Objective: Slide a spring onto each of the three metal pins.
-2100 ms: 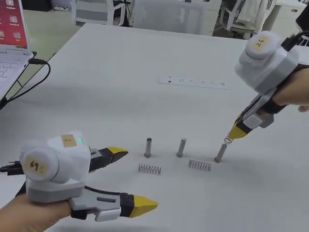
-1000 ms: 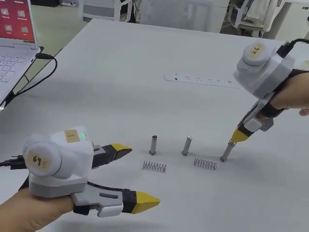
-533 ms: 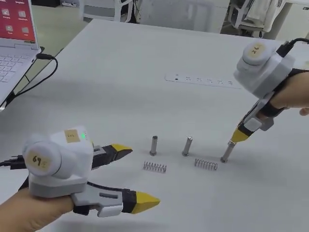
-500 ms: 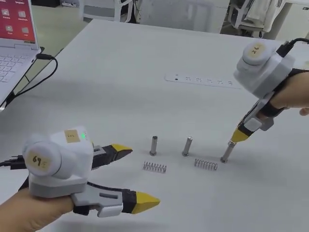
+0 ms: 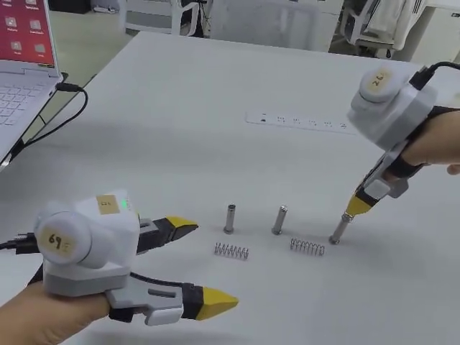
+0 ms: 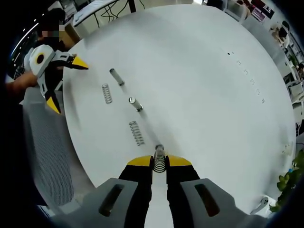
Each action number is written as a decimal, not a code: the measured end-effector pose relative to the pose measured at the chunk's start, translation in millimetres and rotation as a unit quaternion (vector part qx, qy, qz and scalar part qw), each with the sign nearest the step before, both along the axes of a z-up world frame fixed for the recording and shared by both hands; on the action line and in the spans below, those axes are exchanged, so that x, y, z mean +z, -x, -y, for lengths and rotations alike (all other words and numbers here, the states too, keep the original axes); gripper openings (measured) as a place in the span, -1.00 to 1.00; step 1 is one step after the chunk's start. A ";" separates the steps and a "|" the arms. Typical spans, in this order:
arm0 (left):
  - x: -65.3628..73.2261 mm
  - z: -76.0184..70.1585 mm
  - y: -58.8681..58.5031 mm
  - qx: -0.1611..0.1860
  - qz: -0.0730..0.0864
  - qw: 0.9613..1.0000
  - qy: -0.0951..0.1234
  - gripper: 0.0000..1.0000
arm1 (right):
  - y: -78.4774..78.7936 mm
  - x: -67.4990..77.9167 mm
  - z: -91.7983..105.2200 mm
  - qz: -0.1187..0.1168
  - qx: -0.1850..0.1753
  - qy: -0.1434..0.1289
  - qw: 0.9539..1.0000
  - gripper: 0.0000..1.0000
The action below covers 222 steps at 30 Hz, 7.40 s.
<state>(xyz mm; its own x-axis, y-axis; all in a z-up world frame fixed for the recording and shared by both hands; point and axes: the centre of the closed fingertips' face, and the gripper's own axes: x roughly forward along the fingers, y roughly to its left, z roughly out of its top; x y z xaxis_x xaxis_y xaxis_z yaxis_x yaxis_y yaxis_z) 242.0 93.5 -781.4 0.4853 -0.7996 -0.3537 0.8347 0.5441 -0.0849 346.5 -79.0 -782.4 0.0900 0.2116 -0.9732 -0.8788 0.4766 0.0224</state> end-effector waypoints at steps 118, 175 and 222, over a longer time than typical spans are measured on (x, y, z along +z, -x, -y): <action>-0.7 -1.4 4.0 0.000 -0.003 1.000 -0.003 0.36 | 28.0 -57.5 -50.3 0.001 0.162 0.007 0.987 -0.72; 6.3 8.3 8.8 -0.017 0.000 1.000 0.004 0.22 | 60.1 -43.2 -57.9 0.013 0.193 -0.002 0.981 -0.84; 10.6 52.5 14.2 -0.100 -0.002 0.995 0.019 -0.53 | 121.7 -18.6 -115.5 0.008 0.283 -0.041 0.958 -0.84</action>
<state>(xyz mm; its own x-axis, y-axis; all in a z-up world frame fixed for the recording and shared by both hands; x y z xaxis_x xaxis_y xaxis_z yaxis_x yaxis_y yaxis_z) 227.8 41.1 -770.8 0.3135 -0.8931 -0.3228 0.9259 0.3630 -0.1051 224.8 36.5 -801.0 -0.0472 0.3057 -0.9510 -0.9965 -0.0796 0.0239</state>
